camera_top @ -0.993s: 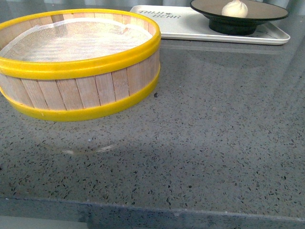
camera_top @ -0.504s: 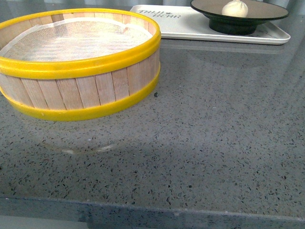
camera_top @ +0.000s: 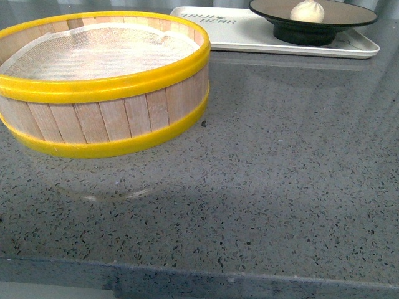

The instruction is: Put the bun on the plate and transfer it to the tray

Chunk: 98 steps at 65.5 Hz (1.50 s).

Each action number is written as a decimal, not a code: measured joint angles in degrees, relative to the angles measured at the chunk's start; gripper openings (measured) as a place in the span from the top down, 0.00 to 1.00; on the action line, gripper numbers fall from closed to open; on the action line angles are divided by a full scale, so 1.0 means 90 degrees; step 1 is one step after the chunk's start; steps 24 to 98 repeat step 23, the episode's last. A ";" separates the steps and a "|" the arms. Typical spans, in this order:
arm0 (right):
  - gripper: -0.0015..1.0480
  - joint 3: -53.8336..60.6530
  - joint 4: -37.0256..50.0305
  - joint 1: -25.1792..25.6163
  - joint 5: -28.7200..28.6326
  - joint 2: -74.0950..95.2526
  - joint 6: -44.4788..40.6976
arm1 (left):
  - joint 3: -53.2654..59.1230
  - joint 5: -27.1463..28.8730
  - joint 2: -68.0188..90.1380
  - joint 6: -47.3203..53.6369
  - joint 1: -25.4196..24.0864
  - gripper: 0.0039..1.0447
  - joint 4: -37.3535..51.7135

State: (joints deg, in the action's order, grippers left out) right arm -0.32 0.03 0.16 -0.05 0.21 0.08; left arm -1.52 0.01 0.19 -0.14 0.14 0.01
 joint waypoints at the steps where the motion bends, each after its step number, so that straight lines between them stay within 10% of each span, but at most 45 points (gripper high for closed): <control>1: 0.17 0.0000 0.0000 0.0000 -0.0002 0.0000 0.0000 | 0.0000 0.0000 0.0000 0.0000 0.0000 0.06 0.0000; 4: 0.07 0.0000 0.0000 0.0000 -0.0002 0.0000 0.0005 | 0.0000 0.0000 0.0000 0.0000 0.0000 0.06 0.0000; 98: 0.09 0.0000 0.0000 0.0000 0.0000 0.0000 0.0005 | 0.0000 0.0000 0.0000 0.0000 0.0000 0.06 0.0000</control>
